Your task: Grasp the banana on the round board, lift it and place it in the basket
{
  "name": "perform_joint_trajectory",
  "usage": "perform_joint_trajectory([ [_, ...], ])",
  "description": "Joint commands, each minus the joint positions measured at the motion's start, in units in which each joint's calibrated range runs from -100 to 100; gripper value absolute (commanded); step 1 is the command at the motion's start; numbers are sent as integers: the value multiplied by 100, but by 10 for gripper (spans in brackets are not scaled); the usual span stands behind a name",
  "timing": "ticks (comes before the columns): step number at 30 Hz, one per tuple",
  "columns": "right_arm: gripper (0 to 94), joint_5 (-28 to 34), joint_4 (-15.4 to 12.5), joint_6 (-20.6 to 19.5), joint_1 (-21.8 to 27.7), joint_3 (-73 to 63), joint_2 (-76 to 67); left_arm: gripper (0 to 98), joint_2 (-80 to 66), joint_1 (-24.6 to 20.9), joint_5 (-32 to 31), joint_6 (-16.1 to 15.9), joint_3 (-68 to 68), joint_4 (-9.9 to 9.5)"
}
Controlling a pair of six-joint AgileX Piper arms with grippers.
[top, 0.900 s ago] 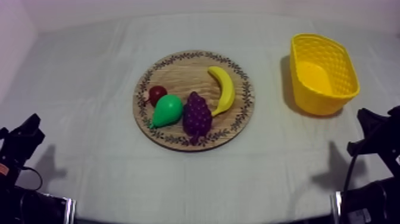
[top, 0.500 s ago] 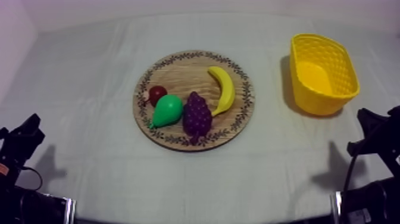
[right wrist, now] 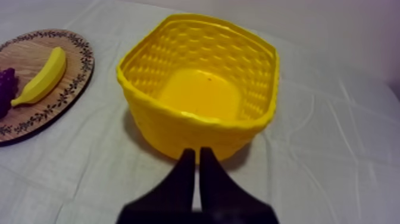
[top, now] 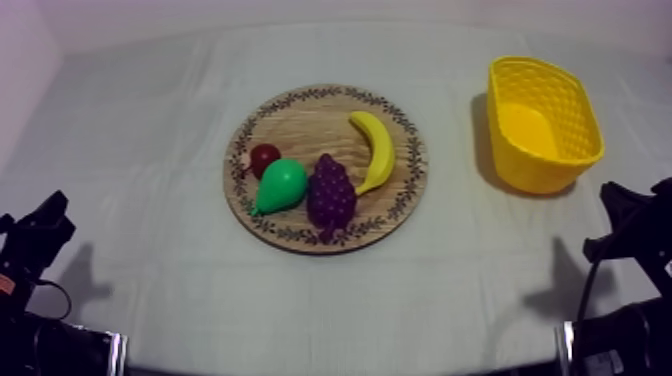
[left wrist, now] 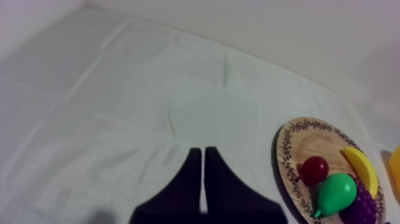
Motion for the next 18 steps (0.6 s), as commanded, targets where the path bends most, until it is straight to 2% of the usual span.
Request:
perform_joint_trajectory([
  [1,6,0,-3,2,1,2,-3,1,-3,-1,-2,-1,3,-1],
  [15,6,0,-3,2,6,2,-3,1,-3,-1,-2,-1,3,-1],
  [18,8,39,-10,-64,169,2,-3,1,-3,-1,-2,-1,3,-1],
])
